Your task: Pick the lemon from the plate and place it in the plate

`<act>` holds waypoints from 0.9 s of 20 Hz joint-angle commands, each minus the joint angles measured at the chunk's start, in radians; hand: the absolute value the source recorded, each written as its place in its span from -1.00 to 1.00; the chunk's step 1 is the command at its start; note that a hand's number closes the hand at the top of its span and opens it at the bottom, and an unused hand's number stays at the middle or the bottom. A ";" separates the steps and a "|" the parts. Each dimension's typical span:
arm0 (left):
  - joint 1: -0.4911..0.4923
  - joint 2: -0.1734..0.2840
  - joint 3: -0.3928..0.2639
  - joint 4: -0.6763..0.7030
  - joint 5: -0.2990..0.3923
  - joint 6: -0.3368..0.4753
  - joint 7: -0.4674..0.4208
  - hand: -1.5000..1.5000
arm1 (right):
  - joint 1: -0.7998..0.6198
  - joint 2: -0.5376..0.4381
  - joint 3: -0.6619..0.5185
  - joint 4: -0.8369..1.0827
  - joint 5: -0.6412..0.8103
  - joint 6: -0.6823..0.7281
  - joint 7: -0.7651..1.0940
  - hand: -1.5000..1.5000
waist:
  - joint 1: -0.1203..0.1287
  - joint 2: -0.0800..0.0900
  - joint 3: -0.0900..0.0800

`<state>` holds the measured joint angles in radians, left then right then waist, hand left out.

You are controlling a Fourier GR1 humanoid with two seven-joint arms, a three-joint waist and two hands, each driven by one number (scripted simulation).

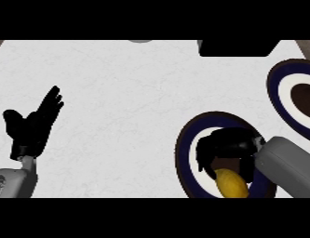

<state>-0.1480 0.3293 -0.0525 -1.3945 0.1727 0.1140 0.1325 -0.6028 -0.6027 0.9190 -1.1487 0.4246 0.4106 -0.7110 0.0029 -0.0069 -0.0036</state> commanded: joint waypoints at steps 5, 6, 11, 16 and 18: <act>0.019 0.004 0.029 0.008 0.001 0.031 0.011 0.00 | -0.039 -0.016 -0.455 0.250 -0.205 -0.251 0.461 1.00 | -0.092 -0.013 0.002; 0.020 0.013 0.030 0.006 -0.001 0.024 0.008 0.00 | -0.060 -0.009 -0.509 0.264 -0.222 -0.313 0.518 1.00 | -0.087 -0.015 0.002; 0.025 0.013 0.033 0.012 0.001 0.022 0.008 0.00 | -0.178 0.003 -0.668 0.259 -0.186 -0.661 0.802 1.00 | -0.069 -0.028 -0.003; 0.015 0.024 0.028 -0.014 0.009 -0.001 0.022 0.00 | -0.252 -0.033 -0.704 0.282 -0.031 -0.944 1.097 1.00 | -0.032 -0.014 -0.002; 0.024 0.026 0.021 -0.012 0.004 -0.012 0.014 0.00 | -0.254 -0.037 -0.710 0.269 0.016 -1.014 1.211 1.00 | -0.035 -0.013 -0.001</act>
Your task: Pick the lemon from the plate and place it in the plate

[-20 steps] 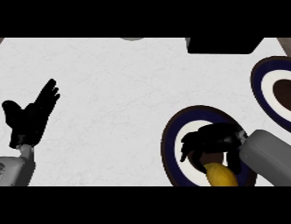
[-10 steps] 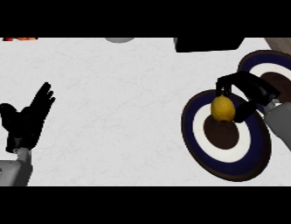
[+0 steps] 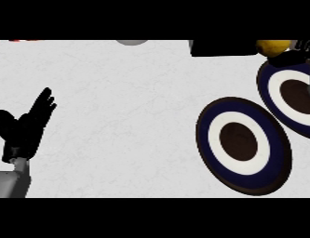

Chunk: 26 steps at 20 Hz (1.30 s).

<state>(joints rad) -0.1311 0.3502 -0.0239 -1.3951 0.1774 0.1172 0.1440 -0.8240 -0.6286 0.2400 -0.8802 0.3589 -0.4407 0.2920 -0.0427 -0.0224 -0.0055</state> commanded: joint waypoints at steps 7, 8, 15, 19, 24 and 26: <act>-0.035 -0.012 -0.007 -0.013 -0.006 -0.022 0.031 0.00 | 0.053 0.005 -0.094 -0.092 0.142 -0.263 0.427 1.00 | 0.030 0.019 0.005; -0.014 -0.048 -0.025 0.001 -0.035 0.003 -0.017 0.00 | 0.072 -0.031 -0.088 -0.155 0.168 -0.231 0.486 1.00 | 0.026 0.017 0.005; -0.057 -0.059 -0.020 -0.031 -0.056 0.002 0.037 0.00 | 0.246 -0.065 -0.234 -0.089 0.091 -0.243 0.299 1.00 | 0.044 0.023 0.006; -0.042 -0.059 -0.001 -0.030 -0.056 -0.008 0.032 0.00 | 0.302 -0.109 -0.297 -0.016 0.030 -0.166 0.171 1.00 | 0.046 0.024 0.006; -0.007 -0.057 0.008 -0.031 -0.039 -0.037 0.012 0.00 | 0.334 -0.093 -0.349 0.134 -0.087 -0.015 -0.021 1.00 | 0.056 0.026 0.008; -0.061 -0.048 0.006 -0.006 -0.052 -0.038 0.038 0.00 | 0.275 -0.047 -0.424 0.153 -0.177 0.001 0.002 1.00 | 0.055 0.028 0.008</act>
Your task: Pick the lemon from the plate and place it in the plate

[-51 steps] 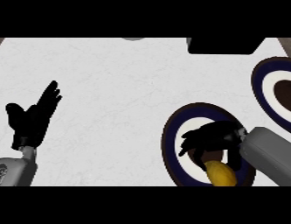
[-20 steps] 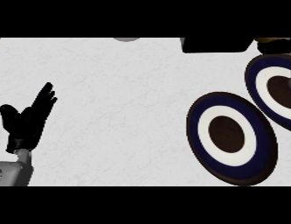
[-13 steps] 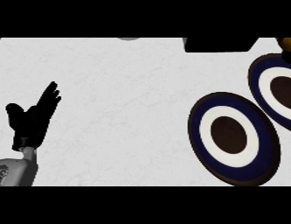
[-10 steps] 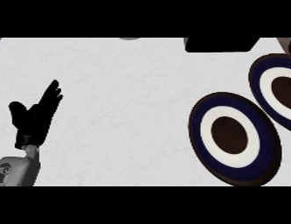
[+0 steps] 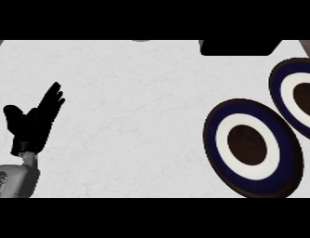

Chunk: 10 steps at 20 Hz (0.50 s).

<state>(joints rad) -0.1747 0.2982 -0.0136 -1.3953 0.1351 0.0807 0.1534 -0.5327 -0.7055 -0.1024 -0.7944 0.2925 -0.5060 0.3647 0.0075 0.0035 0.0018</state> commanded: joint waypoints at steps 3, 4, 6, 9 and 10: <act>0.041 0.036 0.031 -0.077 0.028 -0.039 0.038 0.00 | -0.004 -0.014 -0.108 0.151 -0.136 0.184 -0.242 -1.00 | 0.012 0.000 0.000; 0.018 -0.005 0.001 -0.030 -0.019 -0.003 0.016 0.00 | -0.006 0.041 -0.089 0.176 -0.114 0.151 -0.295 -1.00 | 0.009 0.002 0.000; 0.013 -0.030 -0.007 0.020 -0.036 -0.007 -0.042 0.00 | -0.007 0.006 -0.149 0.246 -0.131 0.135 -0.432 -1.00 | 0.007 0.003 0.000; -0.026 -0.021 0.005 0.015 -0.029 -0.005 0.015 0.00 | 0.016 0.032 -0.163 0.158 -0.128 0.039 -0.509 -1.00 | -0.004 0.000 0.000; 0.051 -0.040 -0.025 -0.069 -0.041 0.009 0.008 0.00 | -0.017 -0.004 -0.177 0.130 -0.140 0.053 -0.499 -1.00 | 0.004 -0.003 0.000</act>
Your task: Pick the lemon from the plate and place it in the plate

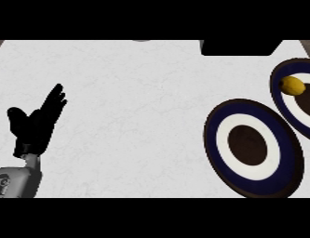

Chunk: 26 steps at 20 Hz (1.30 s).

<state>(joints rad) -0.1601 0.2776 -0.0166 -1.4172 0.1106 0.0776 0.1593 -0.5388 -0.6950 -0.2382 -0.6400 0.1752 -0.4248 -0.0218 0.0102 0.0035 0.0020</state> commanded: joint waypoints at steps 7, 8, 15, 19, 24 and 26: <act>0.007 -0.004 0.021 0.001 0.004 -0.005 0.007 0.00 | -0.018 0.058 -0.168 -0.233 -0.216 0.016 -0.177 -1.00 | -0.017 -0.009 -0.002; 0.011 0.013 0.028 -0.019 0.004 -0.015 0.019 0.00 | 0.035 0.060 -0.182 -0.278 -0.247 0.046 -0.157 -1.00 | -0.021 -0.010 -0.002; 0.024 0.017 0.054 0.038 0.011 -0.041 -0.032 0.00 | 0.115 0.054 -0.297 -0.339 -0.480 0.294 -0.026 -1.00 | -0.025 -0.007 -0.002; -0.001 -0.015 0.026 -0.053 -0.021 -0.005 0.070 0.00 | 0.239 0.080 -0.326 -0.415 -0.509 0.317 -0.080 -1.00 | -0.015 -0.006 -0.002; -0.026 -0.009 0.085 0.115 -0.014 -0.066 -0.070 0.00 | 0.294 0.037 -0.381 -0.351 -0.548 0.414 -0.166 -1.00 | -0.016 -0.003 -0.002; 0.023 -0.040 0.027 -0.067 -0.060 -0.013 0.055 0.00 | 0.261 0.063 -0.364 -0.261 -0.509 0.363 -0.242 -1.00 | -0.007 -0.004 -0.001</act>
<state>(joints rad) -0.1709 0.2535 0.0314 -1.3942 0.0762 0.0493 0.1625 -0.3035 -0.6345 -0.5828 -0.9522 -0.3267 -0.0795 -0.1975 -0.0019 -0.0005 0.0001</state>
